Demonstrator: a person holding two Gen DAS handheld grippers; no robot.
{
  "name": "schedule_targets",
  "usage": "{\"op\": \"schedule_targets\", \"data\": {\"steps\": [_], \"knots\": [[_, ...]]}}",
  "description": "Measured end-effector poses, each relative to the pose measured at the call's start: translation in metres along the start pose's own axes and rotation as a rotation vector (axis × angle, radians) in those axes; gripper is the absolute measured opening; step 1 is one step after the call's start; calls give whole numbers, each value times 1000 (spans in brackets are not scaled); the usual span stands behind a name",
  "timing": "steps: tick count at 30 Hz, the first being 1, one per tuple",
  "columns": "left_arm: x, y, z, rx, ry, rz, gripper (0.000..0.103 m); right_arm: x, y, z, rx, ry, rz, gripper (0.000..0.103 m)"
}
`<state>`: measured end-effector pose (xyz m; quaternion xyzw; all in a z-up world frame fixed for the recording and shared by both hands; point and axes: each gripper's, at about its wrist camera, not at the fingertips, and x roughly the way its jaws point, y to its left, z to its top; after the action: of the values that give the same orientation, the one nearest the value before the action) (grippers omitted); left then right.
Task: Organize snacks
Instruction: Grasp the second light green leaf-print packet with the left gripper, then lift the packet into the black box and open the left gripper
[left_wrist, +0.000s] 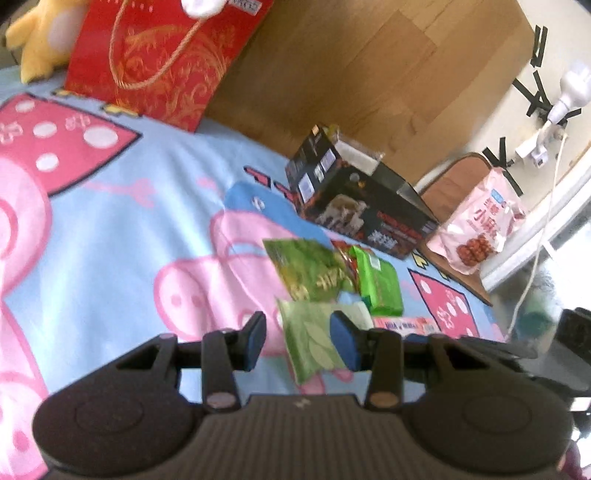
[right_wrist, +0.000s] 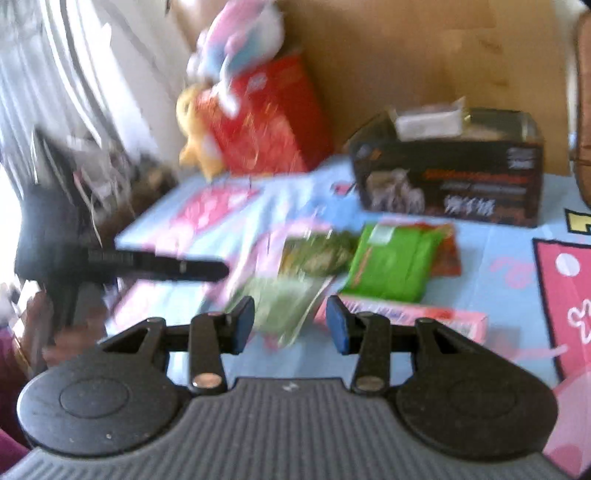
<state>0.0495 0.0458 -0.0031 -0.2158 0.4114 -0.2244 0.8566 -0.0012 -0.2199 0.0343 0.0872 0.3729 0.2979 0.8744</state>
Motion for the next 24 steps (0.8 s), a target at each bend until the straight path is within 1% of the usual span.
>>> {"op": "schedule_targets", "data": {"steps": [2, 3, 4, 5, 6, 7, 8, 9, 13, 16, 21, 24], "knots": [[6, 0, -3, -5, 21, -1, 39, 9, -1, -1, 32, 32, -34, 45], [12, 1, -4, -12, 41, -5, 39, 15, -5, 0, 69, 50, -31, 44], [17, 1, -6, -21, 58, -9, 37, 22, -9, 0, 113, 73, -7, 41], [20, 1, -8, -23, 54, -19, 36, 26, -12, -1, 148, 90, 13, 38], [21, -1, -9, -15, 54, -23, 33, 33, -16, -1, 188, 104, 30, 28], [23, -3, -10, -11, 63, -23, 27, 36, -17, -3, 216, 110, 53, 22], [22, -6, -12, -6, 62, -11, 26, 39, -17, -4, 237, 109, 67, 20], [21, -9, -12, 8, 62, -6, 25, 35, -13, -5, 227, 105, 67, 19], [7, -22, -6, 46, 30, -25, 25, 22, 11, -2, 103, 56, 29, 18], [4, -34, 4, 78, 5, -36, 25, 12, 13, 4, 89, 8, 17, 18], [20, -66, 33, 147, -8, -51, 25, -4, 2, 17, 82, -80, -36, 18], [35, -93, 59, 213, -41, -54, 26, -11, -14, 35, 83, -139, -71, 18]]}}
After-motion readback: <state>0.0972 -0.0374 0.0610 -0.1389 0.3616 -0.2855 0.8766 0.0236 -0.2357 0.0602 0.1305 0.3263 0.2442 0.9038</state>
